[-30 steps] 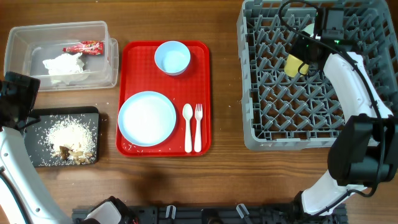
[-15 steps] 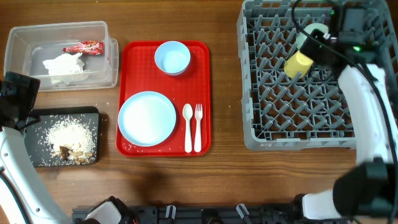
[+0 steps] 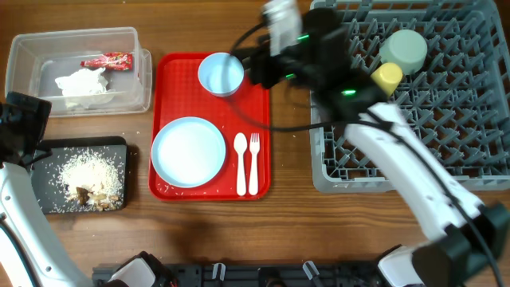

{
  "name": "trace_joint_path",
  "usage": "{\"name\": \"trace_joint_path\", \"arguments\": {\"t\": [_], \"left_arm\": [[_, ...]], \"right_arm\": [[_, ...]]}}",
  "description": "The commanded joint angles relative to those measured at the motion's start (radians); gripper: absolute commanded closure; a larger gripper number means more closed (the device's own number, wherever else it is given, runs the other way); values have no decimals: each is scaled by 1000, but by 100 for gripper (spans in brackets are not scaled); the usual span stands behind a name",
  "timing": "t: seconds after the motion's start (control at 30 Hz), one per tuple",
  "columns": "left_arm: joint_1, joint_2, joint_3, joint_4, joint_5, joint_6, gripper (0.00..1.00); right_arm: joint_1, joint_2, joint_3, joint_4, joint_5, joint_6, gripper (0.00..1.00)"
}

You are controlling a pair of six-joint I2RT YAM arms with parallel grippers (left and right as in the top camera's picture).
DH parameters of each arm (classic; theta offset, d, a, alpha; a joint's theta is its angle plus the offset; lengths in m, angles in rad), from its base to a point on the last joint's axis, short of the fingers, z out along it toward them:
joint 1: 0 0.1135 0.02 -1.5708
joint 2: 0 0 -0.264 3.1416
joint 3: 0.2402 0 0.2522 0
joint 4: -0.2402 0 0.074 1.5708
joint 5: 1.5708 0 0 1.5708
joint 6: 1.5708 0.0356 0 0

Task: Sort waste into correct bins and load items into the dishwasher rack
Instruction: 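Reach the right gripper to the light blue bowl and grasp its rim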

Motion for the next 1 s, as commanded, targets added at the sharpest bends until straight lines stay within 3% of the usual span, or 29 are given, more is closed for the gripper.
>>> {"name": "trace_joint_path", "arguments": {"t": [0.0,0.13,0.2,0.5,0.6,0.83,0.97], "left_arm": [[6,-3,12,3,0,1,0],[6,-3,12,3,0,1,0],[6,-3,12,2,0,1,0],[6,-3,12,3,0,1,0],[6,-3,12,3,0,1,0],[6,-3,12,3,0,1,0],[6,-3,12,3,0,1,0]], "right_arm": [[72,205,216,-133,146,-89,34],[88,501,668,-523,143,-137,30],[88,605,809,-611,147,-134,30],[117,763,825,-385,140,-135,28],[140,811,825,-393,156,-135,34],[228,907,825,-385,484,-151,43],[234,951,825,-397,483,-183,44]]}}
